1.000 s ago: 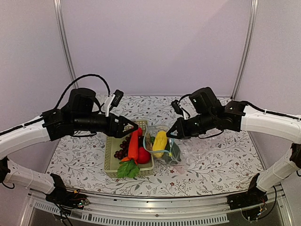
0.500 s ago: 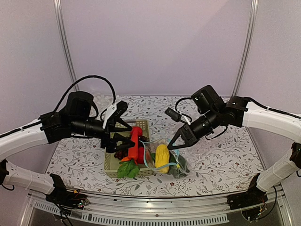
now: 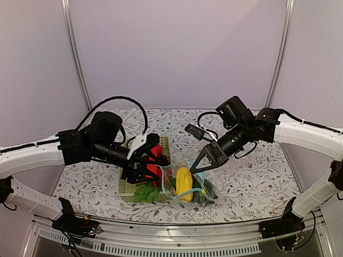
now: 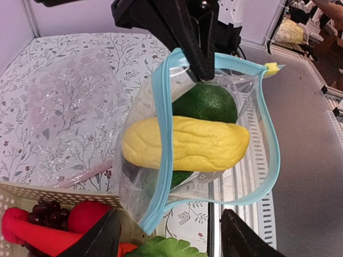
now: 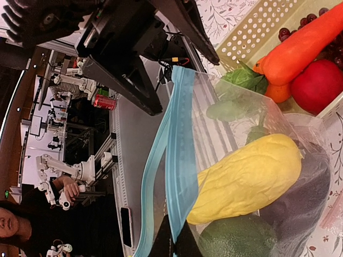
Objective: Place the food in the zip-top bag and seal the zipper
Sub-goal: Pass from the right arm to the left
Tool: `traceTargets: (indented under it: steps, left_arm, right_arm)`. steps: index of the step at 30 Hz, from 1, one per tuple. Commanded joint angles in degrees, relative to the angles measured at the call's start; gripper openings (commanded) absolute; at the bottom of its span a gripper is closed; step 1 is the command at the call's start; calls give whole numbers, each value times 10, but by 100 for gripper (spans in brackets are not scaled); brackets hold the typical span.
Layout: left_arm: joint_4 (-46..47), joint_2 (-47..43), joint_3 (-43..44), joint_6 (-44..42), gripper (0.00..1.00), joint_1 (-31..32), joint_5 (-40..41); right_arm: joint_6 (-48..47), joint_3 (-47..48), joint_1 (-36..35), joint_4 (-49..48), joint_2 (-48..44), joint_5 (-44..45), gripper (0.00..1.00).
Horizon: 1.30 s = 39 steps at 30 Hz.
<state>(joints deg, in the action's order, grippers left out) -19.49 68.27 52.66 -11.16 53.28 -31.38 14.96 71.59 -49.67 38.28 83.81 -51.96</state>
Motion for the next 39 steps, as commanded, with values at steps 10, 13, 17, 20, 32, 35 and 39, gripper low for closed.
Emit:
traceTargets:
  steps: [10, 13, 17, 20, 32, 35, 39]
  left_arm:
    - [-6, -4, 19, -31, 39, 21, 20]
    - [-8, 3, 27, -31, 36, 24, 33]
    - [-5, 9, 32, -35, 36, 25, 40]
    - [-3, 13, 39, -34, 29, 28, 32]
    - [-13, 23, 42, 5, 0, 28, 33]
    - [-11, 31, 43, 37, 0, 13, 41]
    - [-6, 49, 49, 93, 0, -27, 25]
  right_arm:
    - [-10, 24, 4, -2, 5, -34, 0]
    - [-10, 23, 4, -1, 3, -37, 0]
    - [-10, 20, 4, -2, 2, -38, 0]
    - [-10, 19, 4, 0, 2, -38, 0]
    - [9, 6, 41, -6, -30, 103, 41]
    - [29, -22, 65, -25, -79, 189, 64]
    - [45, -83, 66, -62, -169, 267, 81]
